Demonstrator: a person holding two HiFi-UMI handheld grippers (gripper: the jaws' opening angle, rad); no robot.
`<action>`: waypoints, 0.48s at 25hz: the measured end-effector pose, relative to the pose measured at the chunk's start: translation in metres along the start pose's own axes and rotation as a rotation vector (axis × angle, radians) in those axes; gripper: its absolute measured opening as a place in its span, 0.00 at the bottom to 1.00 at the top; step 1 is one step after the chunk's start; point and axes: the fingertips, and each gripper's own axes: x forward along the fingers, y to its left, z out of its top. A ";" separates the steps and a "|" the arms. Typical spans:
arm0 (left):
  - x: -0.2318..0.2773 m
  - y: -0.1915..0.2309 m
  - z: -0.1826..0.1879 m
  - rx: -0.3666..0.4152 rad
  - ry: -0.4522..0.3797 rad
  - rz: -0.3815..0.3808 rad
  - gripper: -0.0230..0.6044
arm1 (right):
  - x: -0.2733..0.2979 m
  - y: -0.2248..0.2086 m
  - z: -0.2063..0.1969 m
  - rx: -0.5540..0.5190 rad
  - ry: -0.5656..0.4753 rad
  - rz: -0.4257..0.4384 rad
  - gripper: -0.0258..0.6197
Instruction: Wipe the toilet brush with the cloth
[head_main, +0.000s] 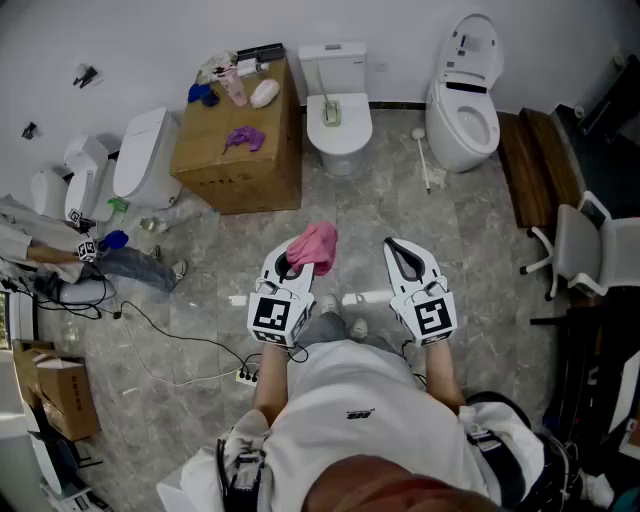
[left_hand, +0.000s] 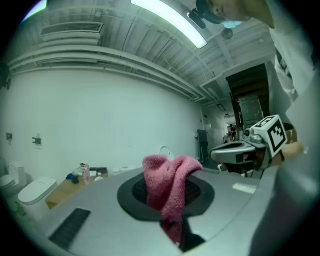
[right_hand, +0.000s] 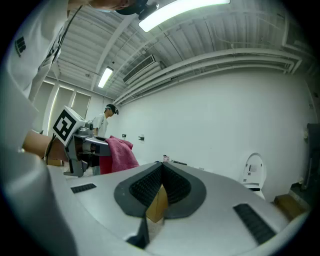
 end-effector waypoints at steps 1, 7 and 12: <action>-0.001 -0.002 -0.002 0.000 0.000 0.002 0.12 | -0.002 -0.002 -0.003 0.013 0.004 -0.014 0.03; -0.002 -0.008 -0.010 -0.011 0.004 0.020 0.12 | 0.001 -0.008 -0.011 0.014 -0.024 -0.016 0.03; 0.008 0.001 -0.013 -0.012 0.006 0.032 0.12 | 0.016 -0.010 -0.021 0.014 0.007 0.014 0.03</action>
